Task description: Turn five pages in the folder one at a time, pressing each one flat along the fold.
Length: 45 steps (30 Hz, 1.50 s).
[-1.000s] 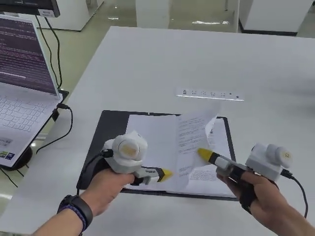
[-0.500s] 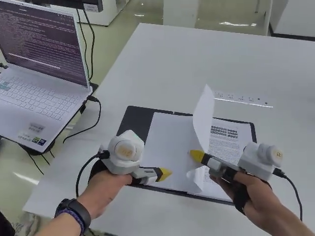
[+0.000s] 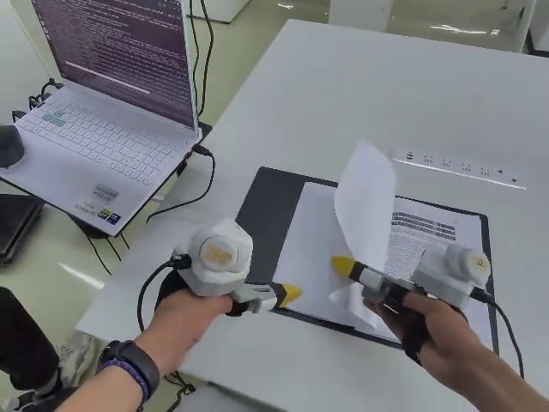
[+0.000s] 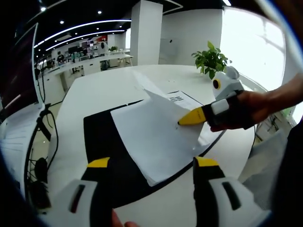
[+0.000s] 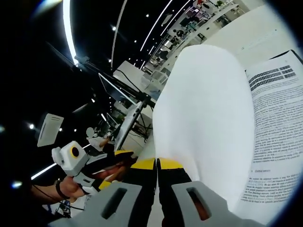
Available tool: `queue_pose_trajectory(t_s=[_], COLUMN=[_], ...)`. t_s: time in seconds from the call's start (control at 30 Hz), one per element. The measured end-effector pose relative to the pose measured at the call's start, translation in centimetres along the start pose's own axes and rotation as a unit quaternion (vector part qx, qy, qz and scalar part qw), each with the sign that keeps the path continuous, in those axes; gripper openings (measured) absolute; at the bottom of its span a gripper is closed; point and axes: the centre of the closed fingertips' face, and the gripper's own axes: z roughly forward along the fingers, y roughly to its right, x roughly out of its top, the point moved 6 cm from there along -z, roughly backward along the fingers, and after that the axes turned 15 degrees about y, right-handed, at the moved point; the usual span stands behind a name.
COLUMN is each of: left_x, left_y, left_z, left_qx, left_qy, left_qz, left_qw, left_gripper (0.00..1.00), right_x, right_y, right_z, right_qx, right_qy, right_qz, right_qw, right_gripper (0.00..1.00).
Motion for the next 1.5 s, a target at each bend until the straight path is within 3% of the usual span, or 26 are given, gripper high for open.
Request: queue_pose_trajectory(t_s=[0.17, 0.7, 1.07, 1.27, 1.5], left_x=[-0.6, -1.8, -2.1, -2.4, -2.6], left_y=[-0.7, -1.8, -2.9, -3.4, -3.6], left_z=[-0.5, -0.6, -0.7, -0.8, -0.8], left_qx=[0.011, 0.019, 0.023, 0.023, 0.021], left_qy=[-0.003, 0.004, 0.011, 0.007, 0.003], left_qz=[-0.008, -0.028, -0.039, -0.041, -0.040], left_qw=[0.9999, 0.9994, 0.9989, 0.9988, 0.9990], left_gripper=[0.69, 0.69, 0.68, 0.68, 0.69], right_x=[-1.7, -4.9, -6.6, -7.7, -7.8], right_y=[0.4, 2.0, 3.7, 3.8, 3.1], right_z=[1.1, 4.3, 5.0, 5.7, 5.8], right_qx=[-0.007, -0.027, -0.066, -0.057, -0.043], right_qy=[-0.030, -0.059, -0.084, -0.100, -0.093], right_qz=[0.003, 0.013, 0.009, -0.002, 0.012], right_qw=[0.9995, 0.9978, 0.9943, 0.9934, 0.9947], right_gripper=[0.00, 0.00, 0.00, 0.07, 0.16])
